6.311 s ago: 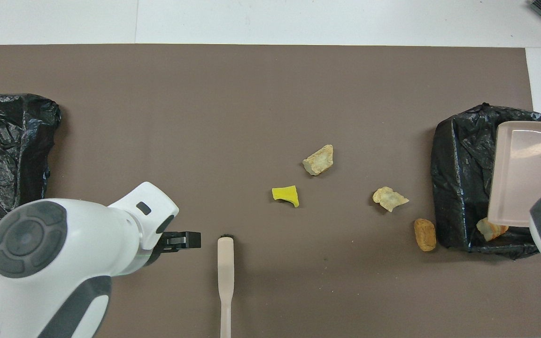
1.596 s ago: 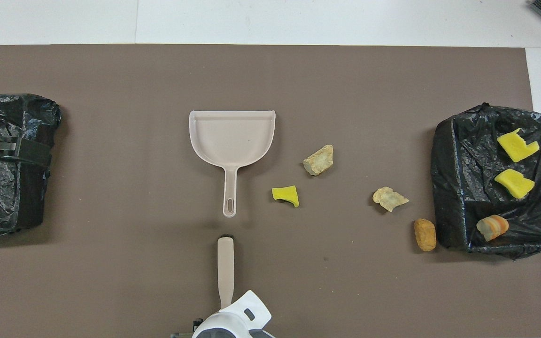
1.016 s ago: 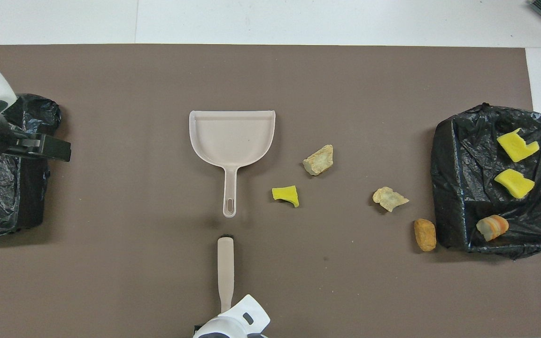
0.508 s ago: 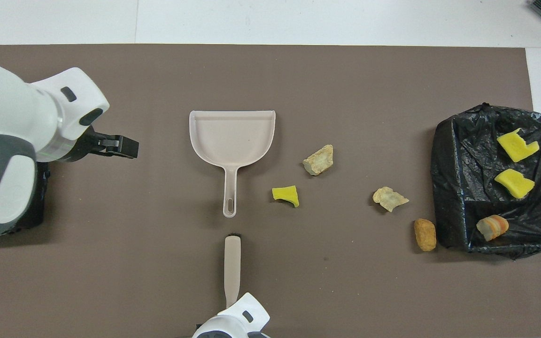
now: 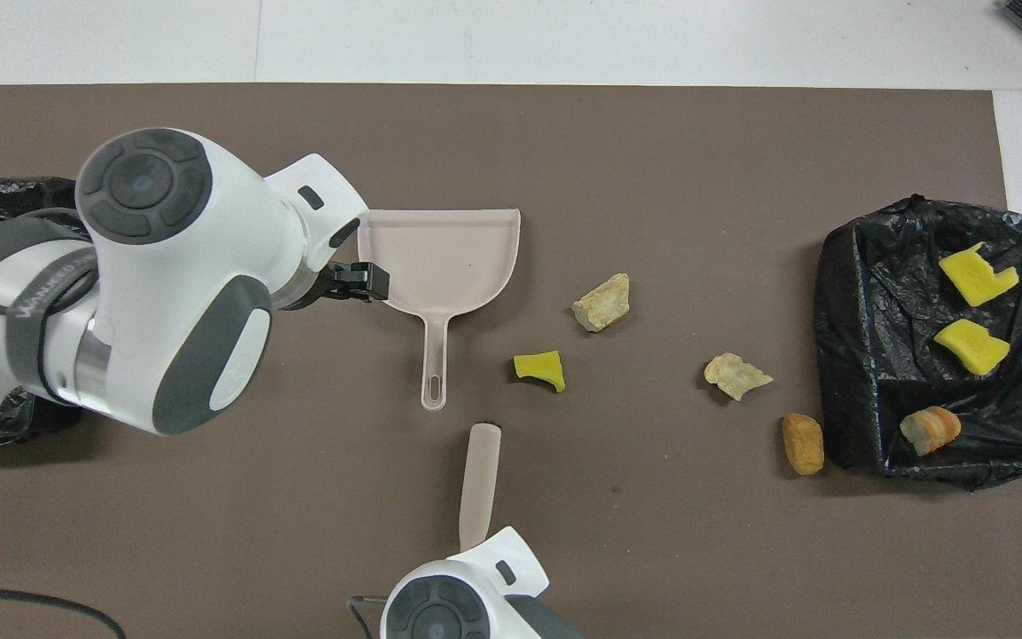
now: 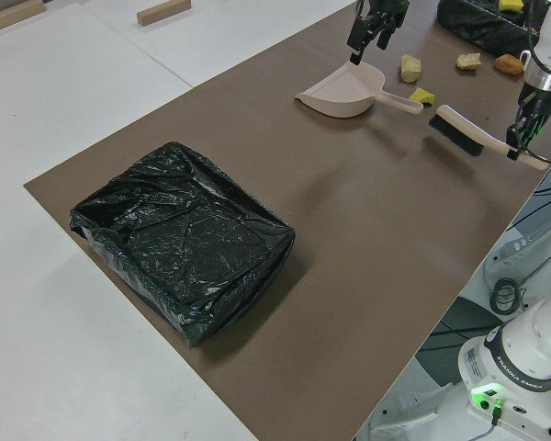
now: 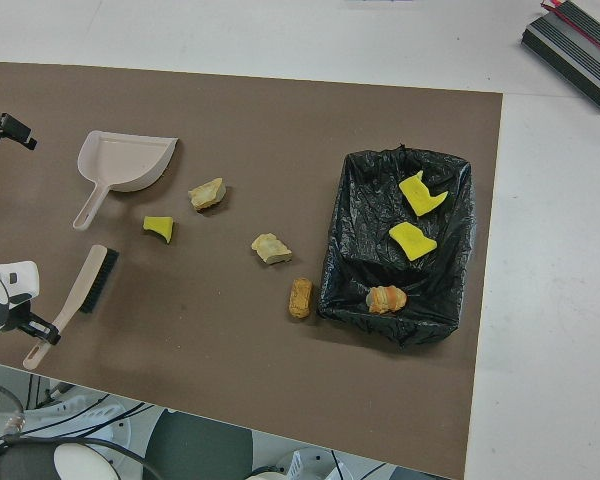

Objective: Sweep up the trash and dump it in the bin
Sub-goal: 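Grasp the dustpan handle with the left gripper while the right gripper takes the brush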

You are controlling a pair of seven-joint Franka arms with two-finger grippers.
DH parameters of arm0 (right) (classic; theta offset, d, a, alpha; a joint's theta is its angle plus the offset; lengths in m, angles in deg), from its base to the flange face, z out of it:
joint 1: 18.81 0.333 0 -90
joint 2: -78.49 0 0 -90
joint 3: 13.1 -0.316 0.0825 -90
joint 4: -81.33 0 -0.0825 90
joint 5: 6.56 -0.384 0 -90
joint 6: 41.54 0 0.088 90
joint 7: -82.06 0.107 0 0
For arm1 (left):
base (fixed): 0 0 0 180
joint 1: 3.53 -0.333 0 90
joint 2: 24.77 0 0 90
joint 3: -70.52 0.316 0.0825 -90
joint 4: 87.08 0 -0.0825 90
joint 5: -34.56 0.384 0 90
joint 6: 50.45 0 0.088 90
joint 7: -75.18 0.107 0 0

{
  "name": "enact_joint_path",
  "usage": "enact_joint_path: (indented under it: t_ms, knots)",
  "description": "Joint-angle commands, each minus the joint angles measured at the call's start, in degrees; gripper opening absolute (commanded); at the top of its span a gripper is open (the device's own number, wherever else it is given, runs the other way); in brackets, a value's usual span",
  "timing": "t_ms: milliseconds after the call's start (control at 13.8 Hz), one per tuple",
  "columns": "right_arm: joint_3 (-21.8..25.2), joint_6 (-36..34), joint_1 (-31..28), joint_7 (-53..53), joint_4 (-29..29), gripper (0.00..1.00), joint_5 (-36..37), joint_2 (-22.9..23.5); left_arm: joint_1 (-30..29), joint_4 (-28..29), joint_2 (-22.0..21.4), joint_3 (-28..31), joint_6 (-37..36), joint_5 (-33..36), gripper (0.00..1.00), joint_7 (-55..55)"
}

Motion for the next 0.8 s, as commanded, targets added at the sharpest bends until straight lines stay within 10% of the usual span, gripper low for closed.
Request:
enact_joint_path:
  t_ms: [0, 725]
  knots:
    - [-0.4, -7.6, -6.2, -1.1, -1.0, 0.00, 0.2, -6.9, 2.2, 3.3, 1.5, 0.9, 5.7, 0.6, 1.00, -1.5]
    - [-0.4, -24.7, -26.1, -6.3, -2.2, 0.00, 14.4, -7.4, 8.9, 9.9, 4.1, 0.9, 14.3, 0.6, 1.00, -9.2]
